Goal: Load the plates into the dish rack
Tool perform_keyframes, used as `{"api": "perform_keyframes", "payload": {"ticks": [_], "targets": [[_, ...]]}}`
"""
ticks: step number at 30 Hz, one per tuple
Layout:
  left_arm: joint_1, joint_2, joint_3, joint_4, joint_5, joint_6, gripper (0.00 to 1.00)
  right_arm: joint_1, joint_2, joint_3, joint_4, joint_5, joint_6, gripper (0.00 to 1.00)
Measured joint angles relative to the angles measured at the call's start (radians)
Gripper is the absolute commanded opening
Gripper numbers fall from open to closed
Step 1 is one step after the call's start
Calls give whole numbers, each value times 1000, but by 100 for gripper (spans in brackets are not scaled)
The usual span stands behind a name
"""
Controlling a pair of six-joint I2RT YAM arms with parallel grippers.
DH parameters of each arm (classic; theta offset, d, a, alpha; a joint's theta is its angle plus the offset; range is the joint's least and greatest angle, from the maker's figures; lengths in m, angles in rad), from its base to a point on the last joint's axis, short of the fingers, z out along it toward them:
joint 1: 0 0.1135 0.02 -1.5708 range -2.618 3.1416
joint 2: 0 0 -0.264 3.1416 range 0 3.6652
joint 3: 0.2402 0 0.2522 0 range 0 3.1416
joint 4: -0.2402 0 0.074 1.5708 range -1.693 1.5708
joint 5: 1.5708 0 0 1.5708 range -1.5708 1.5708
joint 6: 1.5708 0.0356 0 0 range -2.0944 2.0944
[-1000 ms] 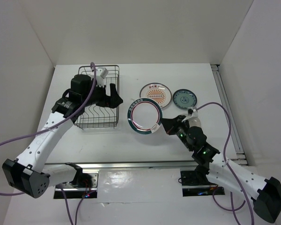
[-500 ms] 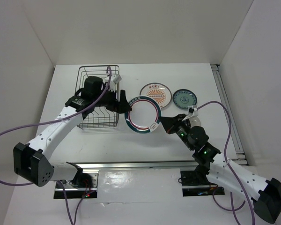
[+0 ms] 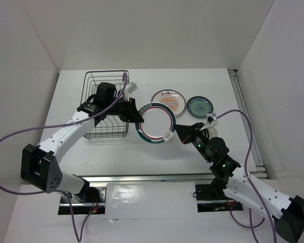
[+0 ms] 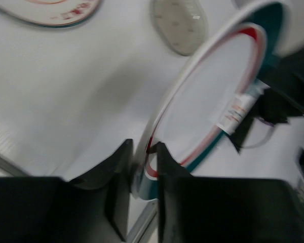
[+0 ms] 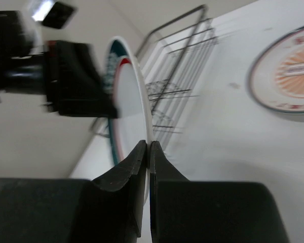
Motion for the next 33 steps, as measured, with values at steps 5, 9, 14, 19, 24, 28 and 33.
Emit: {"api": "perform_keyframes", "payload": {"ticks": [5,9,14,19,24,28,33], "targets": [[-2,-27,0,-4,94,-1,0,-26,11,-16,-55,56,-16,19],[-6,-46,-9,9,63,1,0,-18,42,-3,-24,23,-11,73],[-6,-122,-53,29,-81,-2,0,-11,108,26,-4,-4,-17,100],[-6,-223,-44,-5,-363,-2,0,-10,122,71,-61,56,-19,100],[-6,-238,70,-121,-693,3,0,-10,124,120,-148,127,-29,100],[-5,-238,132,-177,-914,5,0,-10,191,192,-222,146,-62,100],[32,-234,138,-240,-1117,18,0,-10,342,319,-316,135,-114,100]]}}
